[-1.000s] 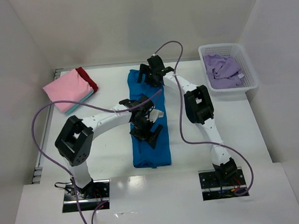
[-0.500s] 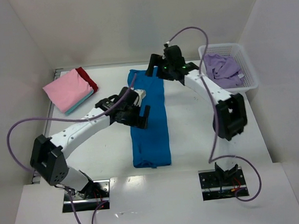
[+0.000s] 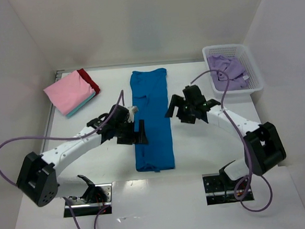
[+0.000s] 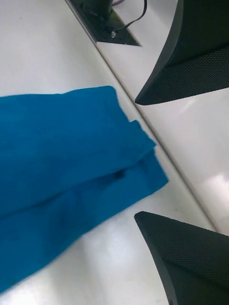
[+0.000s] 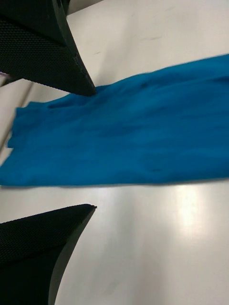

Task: Fold and stack the t-shirts
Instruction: Rotate the tshirt 90 degrees

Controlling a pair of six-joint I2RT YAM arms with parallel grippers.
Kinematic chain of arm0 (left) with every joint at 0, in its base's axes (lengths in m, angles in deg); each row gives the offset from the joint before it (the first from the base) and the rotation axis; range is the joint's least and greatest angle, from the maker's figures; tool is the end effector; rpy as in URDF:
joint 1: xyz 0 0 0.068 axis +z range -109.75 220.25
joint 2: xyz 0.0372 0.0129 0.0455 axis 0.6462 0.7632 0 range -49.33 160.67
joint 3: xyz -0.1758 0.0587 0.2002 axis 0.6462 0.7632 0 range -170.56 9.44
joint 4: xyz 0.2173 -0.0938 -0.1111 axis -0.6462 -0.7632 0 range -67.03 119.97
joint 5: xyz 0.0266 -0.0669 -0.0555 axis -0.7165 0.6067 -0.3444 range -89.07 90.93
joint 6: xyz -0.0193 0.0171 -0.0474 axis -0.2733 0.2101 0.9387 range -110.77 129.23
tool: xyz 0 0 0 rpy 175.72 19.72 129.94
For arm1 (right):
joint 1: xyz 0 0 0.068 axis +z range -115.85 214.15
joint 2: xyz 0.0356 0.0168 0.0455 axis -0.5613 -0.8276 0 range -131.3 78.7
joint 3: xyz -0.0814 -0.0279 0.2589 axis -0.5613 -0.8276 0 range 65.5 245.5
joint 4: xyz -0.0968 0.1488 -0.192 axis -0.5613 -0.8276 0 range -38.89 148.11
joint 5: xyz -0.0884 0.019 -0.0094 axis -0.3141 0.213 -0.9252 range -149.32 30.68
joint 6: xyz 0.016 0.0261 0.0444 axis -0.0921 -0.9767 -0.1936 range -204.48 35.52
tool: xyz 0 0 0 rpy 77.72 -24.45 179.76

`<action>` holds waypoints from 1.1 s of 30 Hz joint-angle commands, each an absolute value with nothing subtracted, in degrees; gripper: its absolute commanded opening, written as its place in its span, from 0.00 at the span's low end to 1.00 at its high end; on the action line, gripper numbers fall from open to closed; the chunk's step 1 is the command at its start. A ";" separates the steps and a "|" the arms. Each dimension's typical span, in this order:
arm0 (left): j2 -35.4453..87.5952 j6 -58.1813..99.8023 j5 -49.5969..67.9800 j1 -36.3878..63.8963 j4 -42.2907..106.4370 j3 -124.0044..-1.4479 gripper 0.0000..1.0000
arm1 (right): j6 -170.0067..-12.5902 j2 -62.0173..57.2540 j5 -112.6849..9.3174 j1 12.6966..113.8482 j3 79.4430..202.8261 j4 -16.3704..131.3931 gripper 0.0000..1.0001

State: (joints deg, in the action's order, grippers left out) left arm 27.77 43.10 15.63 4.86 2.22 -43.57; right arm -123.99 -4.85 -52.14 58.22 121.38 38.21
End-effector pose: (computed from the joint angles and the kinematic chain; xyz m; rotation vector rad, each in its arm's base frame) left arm 0.2200 -0.1673 0.2403 0.1519 2.6210 -0.7940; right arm 0.2803 0.1301 0.2345 0.2753 2.4848 0.6446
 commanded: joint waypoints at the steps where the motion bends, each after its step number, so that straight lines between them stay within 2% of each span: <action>1: 19.15 52.36 16.85 4.75 3.96 -39.00 1.00 | -129.03 3.01 -50.45 62.18 116.23 37.11 1.00; 6: 10.62 58.62 16.49 4.22 7.38 -30.47 1.00 | -132.20 11.18 -49.92 65.16 107.45 36.49 1.00; 15: 6.31 60.47 15.18 3.69 7.91 -24.49 1.00 | -137.47 19.02 -48.78 70.79 98.21 37.01 1.00; 22: 5.42 61.88 14.47 3.16 11.95 -19.13 1.00 | -141.87 22.70 -49.92 75.98 92.58 37.72 0.95; 28: 8.05 60.47 16.31 1.49 13.70 -17.80 1.00 | -144.42 26.49 -49.92 76.51 89.68 38.24 0.87; 30: 9.73 59.94 16.31 0.88 13.71 -17.80 1.00 | -144.43 26.49 -49.92 76.51 89.06 38.24 0.80; 33: 11.84 59.94 15.09 -0.79 14.85 -17.80 1.00 | -144.95 25.88 -49.39 77.73 88.44 39.73 0.75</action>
